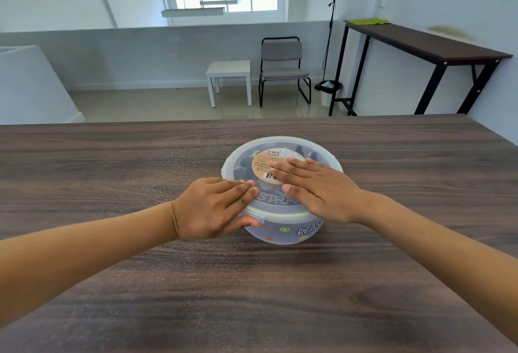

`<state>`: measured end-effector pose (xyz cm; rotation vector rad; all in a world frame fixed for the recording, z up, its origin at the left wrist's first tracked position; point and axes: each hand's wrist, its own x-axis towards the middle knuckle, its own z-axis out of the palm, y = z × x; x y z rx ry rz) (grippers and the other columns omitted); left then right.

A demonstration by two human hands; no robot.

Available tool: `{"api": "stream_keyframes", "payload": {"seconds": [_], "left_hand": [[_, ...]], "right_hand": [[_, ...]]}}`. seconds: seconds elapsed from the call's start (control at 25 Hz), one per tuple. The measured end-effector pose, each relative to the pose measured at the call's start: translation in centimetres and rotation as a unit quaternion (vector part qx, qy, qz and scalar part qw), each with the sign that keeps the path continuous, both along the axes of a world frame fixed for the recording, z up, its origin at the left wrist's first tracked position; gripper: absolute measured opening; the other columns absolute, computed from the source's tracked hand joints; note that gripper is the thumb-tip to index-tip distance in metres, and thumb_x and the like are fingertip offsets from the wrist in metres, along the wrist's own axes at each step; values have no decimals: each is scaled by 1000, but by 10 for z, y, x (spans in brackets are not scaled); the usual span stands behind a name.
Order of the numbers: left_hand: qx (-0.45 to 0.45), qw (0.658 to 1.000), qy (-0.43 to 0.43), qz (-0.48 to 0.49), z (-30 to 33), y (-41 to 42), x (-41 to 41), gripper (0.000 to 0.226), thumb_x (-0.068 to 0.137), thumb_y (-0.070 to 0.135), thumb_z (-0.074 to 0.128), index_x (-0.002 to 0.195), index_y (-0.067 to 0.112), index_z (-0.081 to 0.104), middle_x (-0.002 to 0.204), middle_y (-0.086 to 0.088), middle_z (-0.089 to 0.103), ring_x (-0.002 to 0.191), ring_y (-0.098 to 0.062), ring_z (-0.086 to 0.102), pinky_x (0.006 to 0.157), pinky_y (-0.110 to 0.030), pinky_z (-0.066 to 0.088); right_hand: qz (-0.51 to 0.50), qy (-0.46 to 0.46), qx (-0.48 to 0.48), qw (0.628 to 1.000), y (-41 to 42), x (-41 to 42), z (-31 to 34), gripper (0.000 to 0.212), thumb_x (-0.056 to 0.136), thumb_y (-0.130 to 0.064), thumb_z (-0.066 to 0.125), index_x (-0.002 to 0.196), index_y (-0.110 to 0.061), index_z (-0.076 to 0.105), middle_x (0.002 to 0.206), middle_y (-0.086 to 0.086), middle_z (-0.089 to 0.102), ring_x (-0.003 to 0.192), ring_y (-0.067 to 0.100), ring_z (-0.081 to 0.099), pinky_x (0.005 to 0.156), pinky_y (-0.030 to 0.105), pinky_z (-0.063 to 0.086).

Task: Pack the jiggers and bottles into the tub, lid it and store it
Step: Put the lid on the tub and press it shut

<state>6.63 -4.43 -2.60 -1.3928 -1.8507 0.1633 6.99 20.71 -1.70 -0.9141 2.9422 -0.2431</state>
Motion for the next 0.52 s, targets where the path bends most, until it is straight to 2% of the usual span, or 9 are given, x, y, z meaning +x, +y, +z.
{"api": "stream_keyframes", "payload": {"seconds": [0.08, 0.16, 0.28, 0.36, 0.44, 0.52], "left_hand": [[10, 1000, 17, -3, -3, 2, -3, 48, 87, 44, 56, 92, 0, 76, 93, -12, 77, 81, -20, 74, 69, -29, 60], [31, 999, -4, 21, -5, 4, -1, 48, 84, 46, 60, 94, 1, 76, 95, -11, 77, 83, -21, 74, 69, -29, 60], [44, 995, -75, 50, -7, 2, 2, 51, 87, 47, 54, 104, 4, 72, 101, -10, 74, 86, -24, 71, 70, -32, 59], [59, 984, -157, 55, -5, 2, -1, 50, 95, 43, 39, 113, 6, 67, 107, -10, 70, 93, -24, 65, 80, -36, 54], [140, 949, -265, 98, 0, 9, -11, 49, 98, 36, 29, 120, 9, 62, 116, -9, 66, 106, -23, 59, 94, -39, 45], [225, 886, -369, 168, 6, 19, -30, 47, 100, 33, 24, 133, 13, 51, 136, -7, 55, 129, -22, 46, 111, -37, 29]], "right_hand": [[-1, 0, -4, 1000, 0, -2, 1, 50, 99, -40, 16, 148, -31, 13, 155, -18, 4, 145, 5, -3, 120, 29, -5], [0, 4, -8, 1000, 2, -4, 1, 50, 99, -41, 18, 148, -30, 14, 157, -16, 9, 145, 5, 0, 120, 28, -4], [13, 14, -9, 1000, 5, -9, 4, 51, 98, -43, 20, 147, -30, 16, 157, -14, 13, 145, 6, 4, 117, 27, -2], [27, 18, -5, 999, 8, -13, 5, 51, 99, -42, 21, 147, -29, 18, 157, -12, 14, 145, 7, 6, 118, 28, -1], [37, 19, -1, 999, 11, -16, 10, 48, 100, -37, 24, 147, -26, 22, 157, -10, 15, 146, 9, 7, 120, 30, 2], [34, 54, 2, 998, 11, -15, 16, 46, 100, -35, 27, 145, -24, 29, 157, -6, 17, 146, 10, 10, 120, 28, 5]]}}
